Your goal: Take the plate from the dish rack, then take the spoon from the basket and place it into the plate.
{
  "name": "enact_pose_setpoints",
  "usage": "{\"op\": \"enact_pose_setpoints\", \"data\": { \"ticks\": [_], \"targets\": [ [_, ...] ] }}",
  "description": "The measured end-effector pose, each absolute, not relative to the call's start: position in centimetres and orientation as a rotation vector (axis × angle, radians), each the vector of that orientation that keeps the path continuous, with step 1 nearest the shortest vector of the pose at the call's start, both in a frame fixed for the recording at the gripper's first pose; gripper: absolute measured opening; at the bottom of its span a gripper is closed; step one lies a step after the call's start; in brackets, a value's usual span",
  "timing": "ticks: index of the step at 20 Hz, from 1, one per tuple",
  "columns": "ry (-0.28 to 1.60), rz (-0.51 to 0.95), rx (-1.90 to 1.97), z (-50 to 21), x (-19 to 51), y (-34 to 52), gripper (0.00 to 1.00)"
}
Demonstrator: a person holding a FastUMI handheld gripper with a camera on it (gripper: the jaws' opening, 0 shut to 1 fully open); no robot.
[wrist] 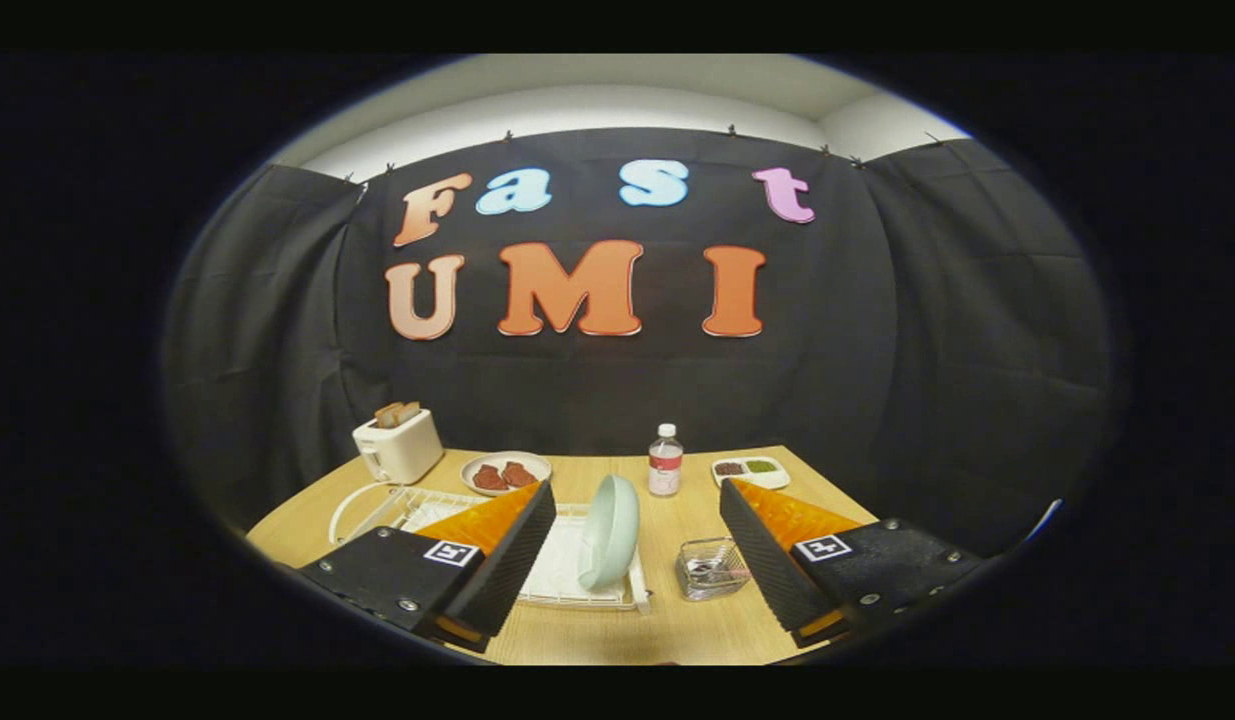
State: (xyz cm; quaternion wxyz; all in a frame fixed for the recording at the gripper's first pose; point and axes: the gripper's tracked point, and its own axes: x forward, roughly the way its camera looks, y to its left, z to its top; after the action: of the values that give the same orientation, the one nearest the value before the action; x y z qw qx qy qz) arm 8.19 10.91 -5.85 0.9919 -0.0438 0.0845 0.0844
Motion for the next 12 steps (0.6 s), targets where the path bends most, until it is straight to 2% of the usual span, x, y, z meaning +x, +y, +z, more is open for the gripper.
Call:
{"op": "enact_pose_setpoints", "data": {
  "ticks": [12],
  "targets": [
    [0.458, 0.068, -0.201, -16.2, 14.2, 11.0, 1.0]
  ]
}}
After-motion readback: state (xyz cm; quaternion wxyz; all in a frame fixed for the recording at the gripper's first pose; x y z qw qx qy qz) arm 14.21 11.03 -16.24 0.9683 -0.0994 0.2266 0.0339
